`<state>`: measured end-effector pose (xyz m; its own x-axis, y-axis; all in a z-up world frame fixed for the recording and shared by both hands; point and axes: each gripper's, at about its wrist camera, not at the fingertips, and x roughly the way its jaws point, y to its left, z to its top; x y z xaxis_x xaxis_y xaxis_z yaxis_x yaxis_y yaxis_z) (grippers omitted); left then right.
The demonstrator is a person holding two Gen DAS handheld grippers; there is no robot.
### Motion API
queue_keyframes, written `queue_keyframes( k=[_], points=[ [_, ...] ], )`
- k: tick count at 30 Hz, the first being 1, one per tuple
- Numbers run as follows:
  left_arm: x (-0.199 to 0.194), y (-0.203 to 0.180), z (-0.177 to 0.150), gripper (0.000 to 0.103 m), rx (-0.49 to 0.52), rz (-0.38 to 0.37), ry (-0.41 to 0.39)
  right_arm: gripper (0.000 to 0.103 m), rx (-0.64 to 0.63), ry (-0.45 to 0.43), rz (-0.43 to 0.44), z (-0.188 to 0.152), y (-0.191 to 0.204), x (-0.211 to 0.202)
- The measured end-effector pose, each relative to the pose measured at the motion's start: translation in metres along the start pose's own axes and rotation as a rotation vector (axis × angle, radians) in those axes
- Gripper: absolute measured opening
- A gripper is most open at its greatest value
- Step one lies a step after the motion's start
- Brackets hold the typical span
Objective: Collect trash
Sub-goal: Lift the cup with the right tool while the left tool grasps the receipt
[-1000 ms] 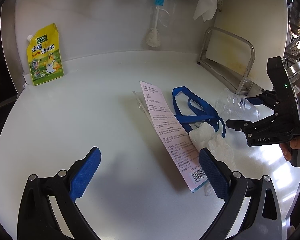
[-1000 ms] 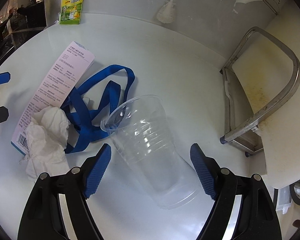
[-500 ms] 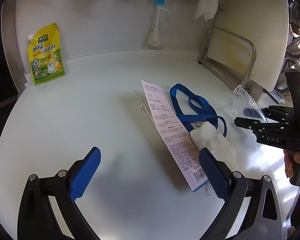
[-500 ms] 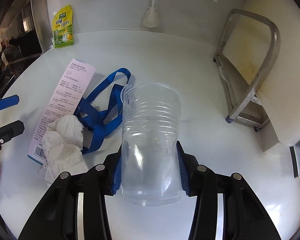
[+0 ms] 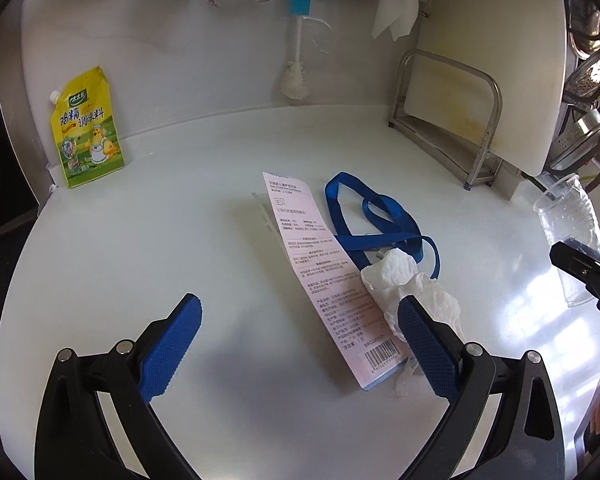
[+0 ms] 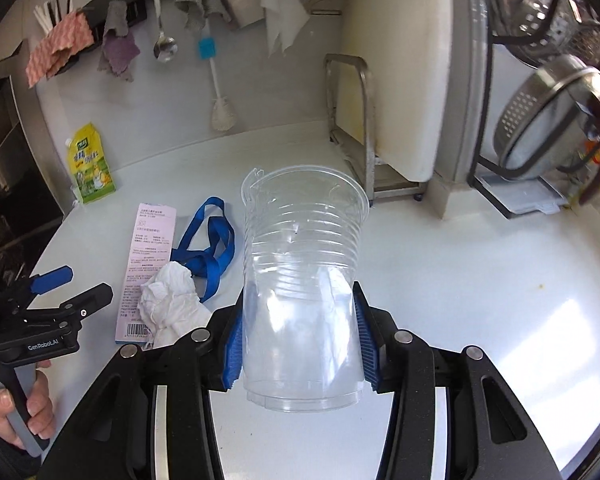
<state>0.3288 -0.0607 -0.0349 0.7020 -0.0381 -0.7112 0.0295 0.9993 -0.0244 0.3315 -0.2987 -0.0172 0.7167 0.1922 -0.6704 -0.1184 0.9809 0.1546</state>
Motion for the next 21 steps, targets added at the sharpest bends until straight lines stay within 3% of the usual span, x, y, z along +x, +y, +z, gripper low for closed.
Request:
queue_keyframes(
  k=[3,12,17,20,21],
  points=[
    [0.007,0.001,0.002,0.096,-0.010,0.016,0.015,0.045,0.031,-0.024,-0.014,-0.008,-0.003,-0.010],
    [0.036,0.011,0.009,0.096,-0.059,0.053,0.092,0.045,-0.046,-0.044,-0.029,-0.015,0.012,-0.018],
    [0.052,0.011,0.013,0.096,-0.087,0.031,0.130,0.045,-0.043,-0.047,-0.031,-0.016,0.010,-0.019],
    [0.061,0.009,0.015,0.092,-0.096,0.030,0.144,0.045,-0.033,-0.049,-0.022,-0.017,0.009,-0.020],
    [0.063,0.008,0.015,0.084,-0.096,0.029,0.148,0.045,-0.034,-0.049,-0.021,-0.017,0.009,-0.020]
  ],
)
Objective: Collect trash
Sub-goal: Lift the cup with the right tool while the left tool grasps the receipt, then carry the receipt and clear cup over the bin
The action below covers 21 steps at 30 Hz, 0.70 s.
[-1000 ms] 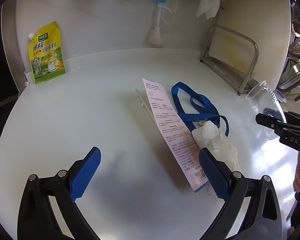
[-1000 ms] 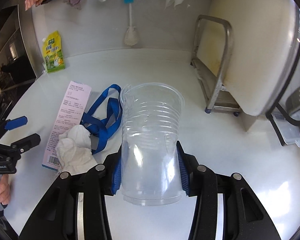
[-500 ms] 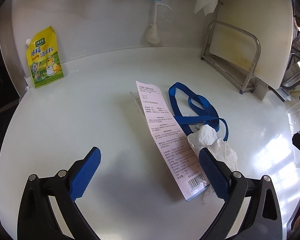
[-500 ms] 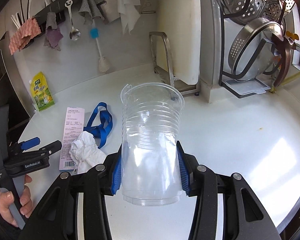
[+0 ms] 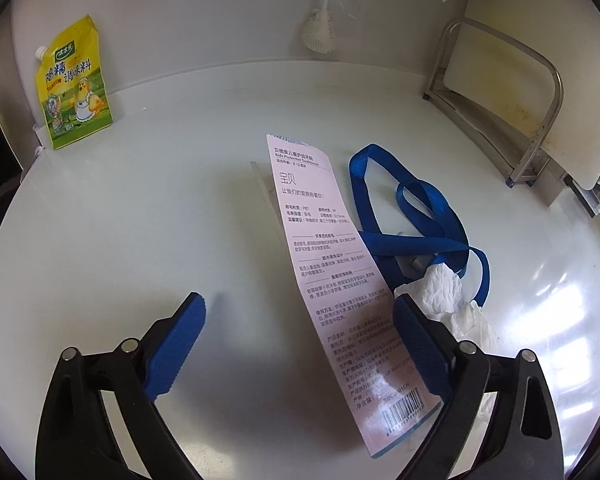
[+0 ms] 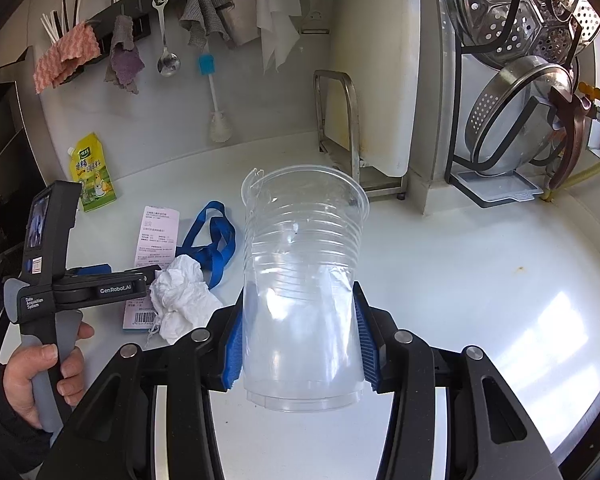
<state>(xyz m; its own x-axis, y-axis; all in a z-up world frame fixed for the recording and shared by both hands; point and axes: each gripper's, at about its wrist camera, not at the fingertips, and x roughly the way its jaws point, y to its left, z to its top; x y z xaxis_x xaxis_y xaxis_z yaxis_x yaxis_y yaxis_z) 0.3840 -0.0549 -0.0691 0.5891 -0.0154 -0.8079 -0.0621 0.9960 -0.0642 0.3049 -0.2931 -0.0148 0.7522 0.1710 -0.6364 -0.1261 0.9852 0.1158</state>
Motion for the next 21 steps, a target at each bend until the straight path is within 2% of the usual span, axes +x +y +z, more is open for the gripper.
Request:
queue_keyframes(
  k=[3,4,5,6,10,21],
  points=[
    [0.003,-0.001,0.001,0.070,-0.002,-0.021,0.006,0.045,-0.006,0.002,0.001,-0.001,0.002,0.001],
    [0.002,-0.002,0.002,0.059,0.005,-0.025,0.004,0.045,-0.008,0.003,0.000,-0.001,0.002,0.001],
    [0.001,-0.003,0.002,0.054,0.014,-0.026,0.003,0.045,-0.008,0.004,0.000,-0.002,0.003,0.002],
    [0.000,-0.004,0.001,0.042,0.021,-0.026,0.002,0.045,-0.008,0.007,0.001,-0.002,0.003,0.002],
    [-0.008,-0.006,0.000,0.027,0.044,-0.034,-0.023,0.045,-0.013,0.010,0.005,-0.003,0.005,0.003],
    [-0.034,-0.001,-0.013,0.016,0.136,-0.032,-0.072,0.045,-0.012,0.003,0.016,-0.008,0.011,-0.002]
  ],
)
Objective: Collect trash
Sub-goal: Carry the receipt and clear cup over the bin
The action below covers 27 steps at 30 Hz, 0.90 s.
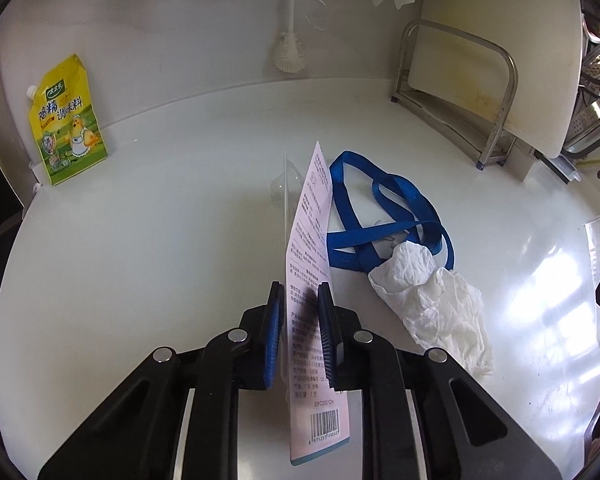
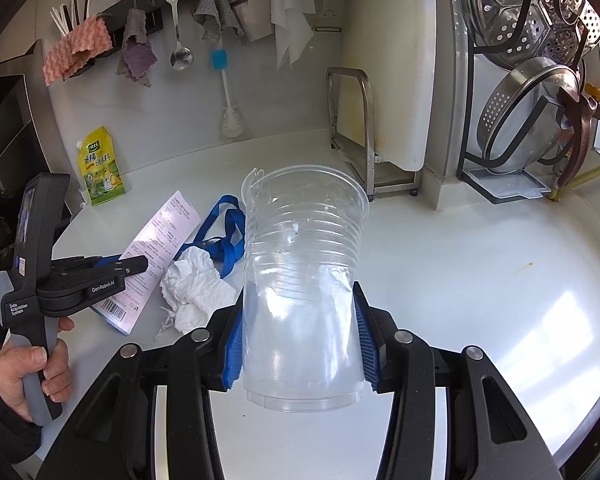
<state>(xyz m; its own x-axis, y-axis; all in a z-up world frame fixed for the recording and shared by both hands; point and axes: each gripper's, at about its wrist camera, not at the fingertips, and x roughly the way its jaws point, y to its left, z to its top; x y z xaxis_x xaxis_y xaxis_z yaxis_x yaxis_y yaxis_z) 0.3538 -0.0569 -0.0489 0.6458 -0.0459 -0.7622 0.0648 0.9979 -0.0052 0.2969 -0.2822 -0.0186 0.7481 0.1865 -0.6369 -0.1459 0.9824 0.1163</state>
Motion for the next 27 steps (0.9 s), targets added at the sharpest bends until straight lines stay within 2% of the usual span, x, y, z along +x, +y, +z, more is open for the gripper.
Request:
queue_keyframes(
  k=[14,22,27],
  points=[
    [-0.054,0.004,-0.029,0.013,0.045,-0.014,-0.068,0.045,0.043,-0.019,-0.010,-0.025,0.015,-0.030],
    [-0.109,0.004,-0.062,0.013,0.094,-0.032,-0.132,0.045,0.040,-0.033,-0.056,-0.056,0.041,-0.070],
    [-0.141,0.004,-0.089,0.013,0.090,-0.062,-0.151,0.045,0.067,-0.042,-0.064,-0.084,0.060,-0.104]
  ],
)
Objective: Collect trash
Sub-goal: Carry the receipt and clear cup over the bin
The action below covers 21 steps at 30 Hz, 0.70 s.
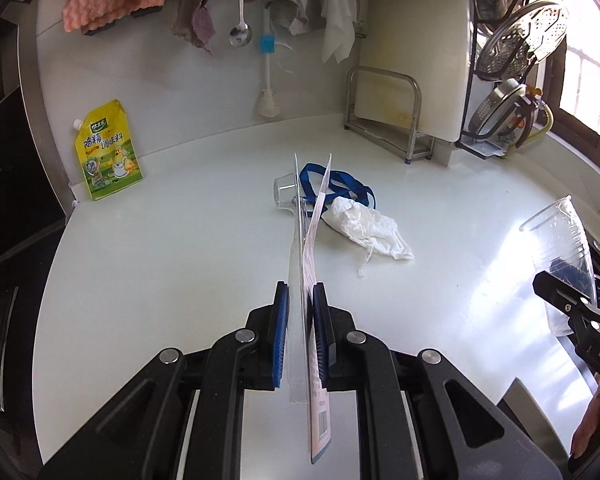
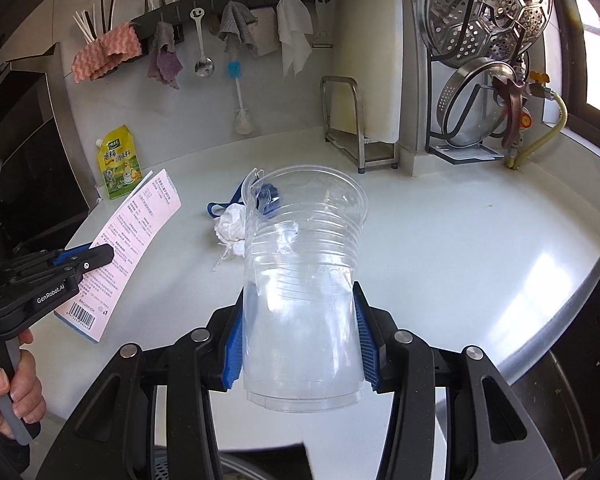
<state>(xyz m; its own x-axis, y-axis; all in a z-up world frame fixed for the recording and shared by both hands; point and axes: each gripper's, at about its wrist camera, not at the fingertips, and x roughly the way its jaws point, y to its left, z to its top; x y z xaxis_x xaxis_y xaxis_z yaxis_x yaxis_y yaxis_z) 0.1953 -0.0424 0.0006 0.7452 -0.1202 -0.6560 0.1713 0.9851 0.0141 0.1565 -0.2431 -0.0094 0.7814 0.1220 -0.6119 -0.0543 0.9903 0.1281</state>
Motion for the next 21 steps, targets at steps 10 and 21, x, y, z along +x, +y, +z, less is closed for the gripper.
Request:
queue_keyframes(
  k=[10,21],
  points=[
    [-0.071,-0.009,-0.050,0.013,0.023,-0.036,-0.035,0.045,0.056,0.000,0.006,-0.070,0.030,-0.063],
    [-0.126,-0.030,-0.111,0.013,0.052,-0.105,-0.027,0.045,0.072,-0.024,0.000,-0.131,0.059,-0.128]
  ],
)
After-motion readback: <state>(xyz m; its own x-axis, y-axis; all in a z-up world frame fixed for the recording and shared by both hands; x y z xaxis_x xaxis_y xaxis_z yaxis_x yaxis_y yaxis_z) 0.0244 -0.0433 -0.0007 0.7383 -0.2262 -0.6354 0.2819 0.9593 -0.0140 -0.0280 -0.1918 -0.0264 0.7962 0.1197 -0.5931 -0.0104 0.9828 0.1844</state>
